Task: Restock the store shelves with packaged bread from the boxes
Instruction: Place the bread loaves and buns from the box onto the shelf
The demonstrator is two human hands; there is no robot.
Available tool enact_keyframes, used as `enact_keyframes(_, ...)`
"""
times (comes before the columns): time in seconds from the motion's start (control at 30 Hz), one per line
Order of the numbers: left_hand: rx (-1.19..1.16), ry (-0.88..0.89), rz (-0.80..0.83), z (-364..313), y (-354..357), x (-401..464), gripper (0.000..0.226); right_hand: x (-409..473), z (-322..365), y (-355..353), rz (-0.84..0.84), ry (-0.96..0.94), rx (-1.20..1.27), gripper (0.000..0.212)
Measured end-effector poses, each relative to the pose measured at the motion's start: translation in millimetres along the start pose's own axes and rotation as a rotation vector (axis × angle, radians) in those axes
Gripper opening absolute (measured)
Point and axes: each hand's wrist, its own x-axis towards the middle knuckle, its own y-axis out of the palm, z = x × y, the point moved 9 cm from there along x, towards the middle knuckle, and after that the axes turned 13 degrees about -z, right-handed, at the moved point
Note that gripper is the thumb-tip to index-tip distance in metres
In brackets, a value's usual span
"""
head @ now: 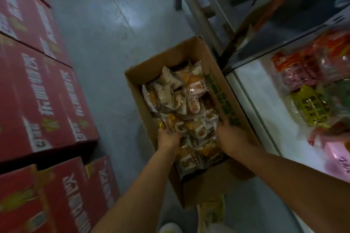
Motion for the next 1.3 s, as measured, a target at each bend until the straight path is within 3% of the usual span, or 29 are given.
enact_keyframes(0.17,0.076,0.045,-0.033,7.0,28.4,45.6,0.09,27.1,5.3,38.4,0.085,-0.048,-0.316,0.047)
enact_keyframes(0.4,0.2,0.097,-0.202,10.1,43.0,84.5,0.101,49.8,14.8,62.8,0.093,-0.179,-0.492,0.03)
enact_keyframes(0.57,0.209,0.063,-0.193,10.2,50.1,85.7,0.049,46.5,12.3,54.9,0.103,-0.16,-0.384,0.026)
enact_keyframes(0.77,0.213,0.102,-0.118,5.1,35.3,46.1,0.027,21.0,6.0,28.0,0.027,-0.127,-0.272,0.014)
enact_keyframes(1.0,0.06,0.184,-0.093,-19.5,-12.7,-37.5,0.037,-29.2,-30.1,-52.4,-0.15,0.128,0.16,0.007)
enact_keyframes(1.1,-0.016,0.179,-0.07,-32.7,-33.8,-76.6,0.035,-51.6,-44.0,-79.1,-0.189,0.287,0.509,0.02)
enact_keyframes(1.2,-0.045,0.162,-0.009,-42.7,-51.9,-117.0,0.035,-80.4,-40.6,-123.6,-0.281,0.315,0.823,0.022)
enact_keyframes(1.3,-0.047,0.133,0.083,-53.9,-65.9,-164.5,0.039,-116.0,-32.9,-168.6,-0.358,0.317,0.942,0.026)
